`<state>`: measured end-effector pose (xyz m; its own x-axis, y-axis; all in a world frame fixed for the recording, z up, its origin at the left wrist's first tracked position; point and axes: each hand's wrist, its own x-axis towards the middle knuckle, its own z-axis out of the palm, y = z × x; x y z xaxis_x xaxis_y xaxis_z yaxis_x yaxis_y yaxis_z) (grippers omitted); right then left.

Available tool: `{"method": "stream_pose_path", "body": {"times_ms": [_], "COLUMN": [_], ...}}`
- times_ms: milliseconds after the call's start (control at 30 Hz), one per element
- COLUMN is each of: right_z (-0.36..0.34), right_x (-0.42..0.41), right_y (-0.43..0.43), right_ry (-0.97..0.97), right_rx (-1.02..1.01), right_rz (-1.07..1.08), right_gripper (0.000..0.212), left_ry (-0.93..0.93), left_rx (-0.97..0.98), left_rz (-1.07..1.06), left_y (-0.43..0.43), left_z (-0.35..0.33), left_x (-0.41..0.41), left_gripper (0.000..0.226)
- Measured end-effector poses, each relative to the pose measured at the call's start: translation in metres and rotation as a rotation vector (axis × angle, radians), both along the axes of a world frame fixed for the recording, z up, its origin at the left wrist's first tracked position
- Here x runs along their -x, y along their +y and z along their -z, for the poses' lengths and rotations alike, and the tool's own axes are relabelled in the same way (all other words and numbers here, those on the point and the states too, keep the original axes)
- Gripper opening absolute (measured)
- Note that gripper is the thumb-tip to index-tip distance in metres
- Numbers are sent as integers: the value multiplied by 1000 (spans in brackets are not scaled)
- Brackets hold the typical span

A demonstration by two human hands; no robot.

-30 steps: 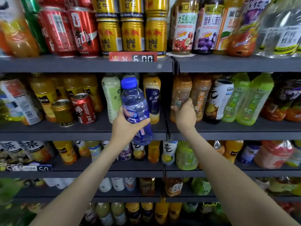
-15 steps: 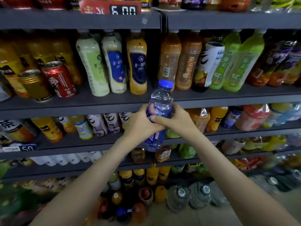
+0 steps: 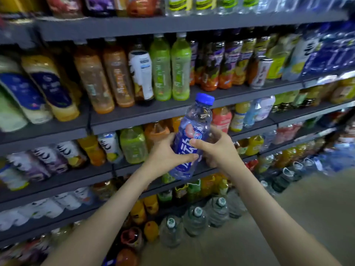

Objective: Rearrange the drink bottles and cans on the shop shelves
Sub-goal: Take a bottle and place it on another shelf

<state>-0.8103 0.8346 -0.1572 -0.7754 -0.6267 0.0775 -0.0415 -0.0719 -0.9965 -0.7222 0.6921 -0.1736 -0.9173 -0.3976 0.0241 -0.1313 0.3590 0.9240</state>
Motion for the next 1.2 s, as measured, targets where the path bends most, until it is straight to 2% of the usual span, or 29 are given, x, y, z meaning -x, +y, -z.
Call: {"method": "stream_pose_path", "body": {"times_ms": [67,133,200,333,400,467,567,700,767,900,1100,1200], "right_z": [-1,-1,-2,0,2,5,7,-5,-14,-31,-37,-44], "right_x": [27,53,76,135,170,205,261,342,381,453,566,612], "right_y": [38,68,94,133,147,162,190,229,250,288,322,322], "right_ry": [-21,-29,-18,9,45,79,94,75,87,149,246,290], "right_rx": [60,98,78,-2,-35,-62,-49,-1,10,10,-60,-90], "right_rz": [45,97,159,228,254,337,408,467,537,631,565,491], "right_gripper": [47,61,65,61,72,77,67,41,40,30,42,39], "left_ry": [37,75,112,160,197,188,196,243,249,287,323,290], "left_rx": [59,95,134,348,491,527,539,371,417,437,458,476], "left_rz": [-66,-121,-161,-196,-160,-109,-17,244,270,160,-186,-369], "left_y": [42,82,115,161,179,194,211,235,249,277,308,321], "left_z": [-5,-13,-22,-34,-32,-28,-22,-35,-37,-39,-29,-27], "left_x": [33,65,94,155,189,228,293,373,414,488,581,616], "left_gripper": [70,60,51,58,62,67,73,70,66,57,57,63]}}
